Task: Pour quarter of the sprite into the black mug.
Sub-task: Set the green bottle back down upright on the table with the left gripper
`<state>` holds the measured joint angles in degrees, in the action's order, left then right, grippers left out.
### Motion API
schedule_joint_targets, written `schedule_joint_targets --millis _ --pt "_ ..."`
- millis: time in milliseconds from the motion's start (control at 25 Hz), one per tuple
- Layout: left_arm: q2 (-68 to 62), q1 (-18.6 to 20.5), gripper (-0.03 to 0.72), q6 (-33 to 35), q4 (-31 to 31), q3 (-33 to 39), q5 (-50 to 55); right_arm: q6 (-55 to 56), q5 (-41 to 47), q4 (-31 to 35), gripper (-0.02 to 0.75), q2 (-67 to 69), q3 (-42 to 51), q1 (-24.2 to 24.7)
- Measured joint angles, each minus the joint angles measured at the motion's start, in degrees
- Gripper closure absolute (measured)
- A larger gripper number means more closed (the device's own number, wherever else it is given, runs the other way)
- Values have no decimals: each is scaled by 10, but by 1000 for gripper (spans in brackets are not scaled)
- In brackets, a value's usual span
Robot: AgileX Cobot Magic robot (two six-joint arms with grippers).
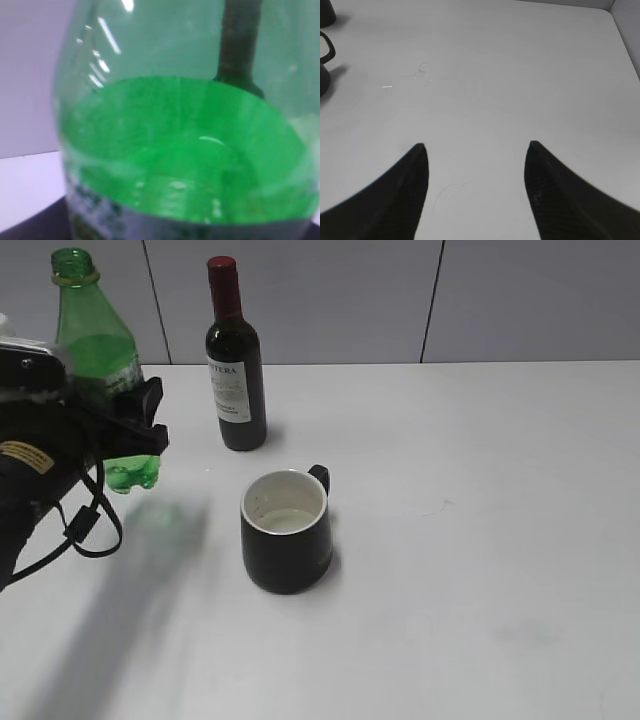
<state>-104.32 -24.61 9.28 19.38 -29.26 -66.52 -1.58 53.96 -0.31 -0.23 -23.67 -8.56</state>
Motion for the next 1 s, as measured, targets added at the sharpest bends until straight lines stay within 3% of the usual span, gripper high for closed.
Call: schedule_joint_targets --millis 440,1000 --pt "-17 86 221 -39 -130 -64 10 0 0 0 274 0 0 0" --pt "-116 92 222 -50 -144 -150 31 0 0 0 274 0 0 0"
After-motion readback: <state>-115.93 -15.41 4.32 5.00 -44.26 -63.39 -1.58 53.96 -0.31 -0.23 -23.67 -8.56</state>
